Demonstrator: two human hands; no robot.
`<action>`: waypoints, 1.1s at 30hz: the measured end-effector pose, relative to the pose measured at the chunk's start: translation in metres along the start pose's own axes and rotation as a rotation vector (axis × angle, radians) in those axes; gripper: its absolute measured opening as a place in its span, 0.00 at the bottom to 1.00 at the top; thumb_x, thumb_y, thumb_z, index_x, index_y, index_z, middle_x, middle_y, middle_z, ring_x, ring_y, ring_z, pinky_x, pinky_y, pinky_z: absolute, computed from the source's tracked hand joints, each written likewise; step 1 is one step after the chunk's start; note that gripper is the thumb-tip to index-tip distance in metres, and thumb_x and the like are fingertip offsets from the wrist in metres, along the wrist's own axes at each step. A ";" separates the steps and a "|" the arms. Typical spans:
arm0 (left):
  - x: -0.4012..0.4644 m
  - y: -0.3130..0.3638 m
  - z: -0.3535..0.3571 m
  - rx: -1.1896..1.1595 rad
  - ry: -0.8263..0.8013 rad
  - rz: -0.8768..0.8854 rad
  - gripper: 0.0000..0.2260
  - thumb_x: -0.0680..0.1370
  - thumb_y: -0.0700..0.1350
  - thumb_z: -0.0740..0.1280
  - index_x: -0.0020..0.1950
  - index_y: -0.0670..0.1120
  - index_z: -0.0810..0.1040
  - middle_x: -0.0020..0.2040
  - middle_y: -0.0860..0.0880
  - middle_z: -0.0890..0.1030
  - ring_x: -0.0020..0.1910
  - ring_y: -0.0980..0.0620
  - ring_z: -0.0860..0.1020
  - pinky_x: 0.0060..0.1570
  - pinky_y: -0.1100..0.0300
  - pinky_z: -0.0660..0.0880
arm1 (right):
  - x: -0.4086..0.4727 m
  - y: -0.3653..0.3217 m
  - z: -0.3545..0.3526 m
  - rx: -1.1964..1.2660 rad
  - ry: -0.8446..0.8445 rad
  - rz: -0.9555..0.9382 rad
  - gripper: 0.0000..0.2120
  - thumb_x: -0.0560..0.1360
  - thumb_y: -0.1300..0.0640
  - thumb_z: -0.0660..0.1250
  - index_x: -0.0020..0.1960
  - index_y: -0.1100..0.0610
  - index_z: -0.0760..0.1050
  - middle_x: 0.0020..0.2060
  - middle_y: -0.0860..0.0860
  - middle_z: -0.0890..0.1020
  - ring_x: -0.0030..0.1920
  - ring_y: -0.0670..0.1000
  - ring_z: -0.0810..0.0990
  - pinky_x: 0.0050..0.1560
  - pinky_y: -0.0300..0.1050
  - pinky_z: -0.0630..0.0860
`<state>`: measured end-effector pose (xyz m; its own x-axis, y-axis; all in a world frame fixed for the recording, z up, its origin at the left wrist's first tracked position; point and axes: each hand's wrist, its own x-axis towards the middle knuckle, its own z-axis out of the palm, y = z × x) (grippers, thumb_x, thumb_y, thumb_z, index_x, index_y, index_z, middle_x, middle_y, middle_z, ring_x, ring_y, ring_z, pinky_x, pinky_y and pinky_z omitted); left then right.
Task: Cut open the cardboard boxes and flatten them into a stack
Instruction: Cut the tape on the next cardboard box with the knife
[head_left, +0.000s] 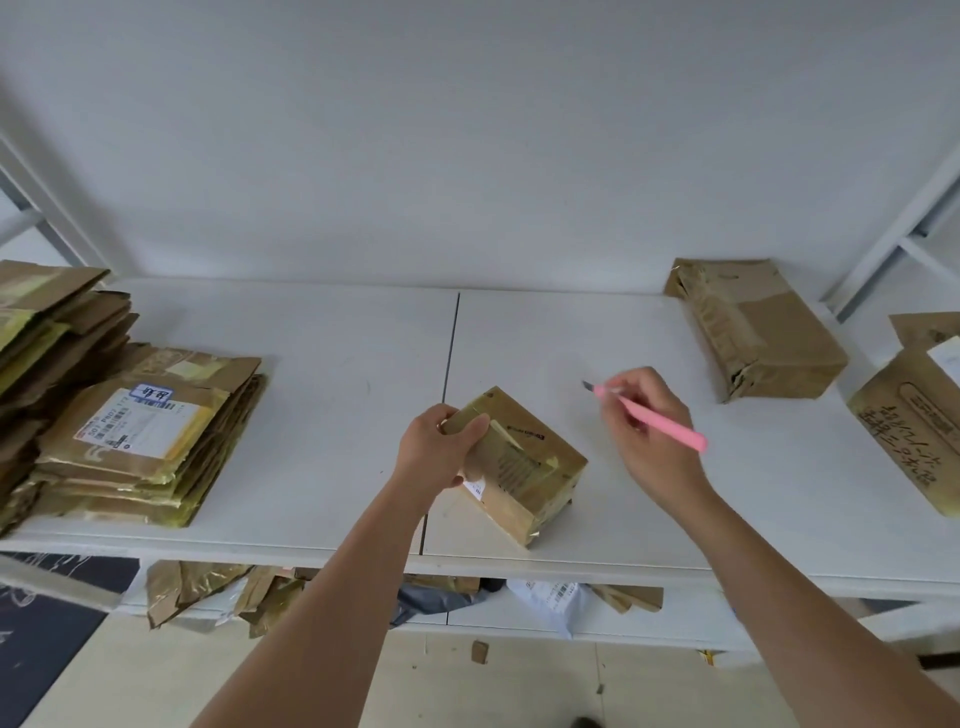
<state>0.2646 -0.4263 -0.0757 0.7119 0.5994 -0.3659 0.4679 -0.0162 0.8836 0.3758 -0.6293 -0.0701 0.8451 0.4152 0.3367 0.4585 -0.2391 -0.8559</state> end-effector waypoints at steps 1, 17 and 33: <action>-0.002 -0.001 0.000 0.001 -0.002 -0.005 0.11 0.77 0.52 0.70 0.51 0.46 0.78 0.48 0.47 0.80 0.48 0.47 0.80 0.46 0.46 0.83 | 0.003 -0.014 0.011 0.111 -0.026 0.038 0.01 0.79 0.63 0.66 0.49 0.61 0.75 0.37 0.55 0.80 0.36 0.52 0.79 0.36 0.42 0.77; -0.017 -0.014 -0.005 -0.334 -0.069 -0.106 0.05 0.79 0.40 0.69 0.54 0.42 0.79 0.43 0.47 0.78 0.40 0.53 0.77 0.53 0.53 0.78 | 0.006 -0.038 0.071 0.321 -0.132 0.274 0.13 0.79 0.62 0.66 0.37 0.63 0.70 0.26 0.50 0.79 0.39 0.58 0.84 0.42 0.46 0.81; -0.016 -0.016 -0.003 -0.313 -0.044 -0.102 0.12 0.79 0.46 0.69 0.60 0.43 0.81 0.47 0.49 0.80 0.44 0.53 0.78 0.56 0.52 0.79 | 0.008 -0.030 0.075 0.159 -0.184 0.153 0.13 0.80 0.59 0.65 0.40 0.63 0.67 0.31 0.55 0.80 0.32 0.44 0.79 0.34 0.38 0.75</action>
<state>0.2438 -0.4328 -0.0834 0.6949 0.5500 -0.4632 0.3588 0.2930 0.8862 0.3479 -0.5531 -0.0717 0.8305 0.5406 0.1344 0.2682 -0.1765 -0.9471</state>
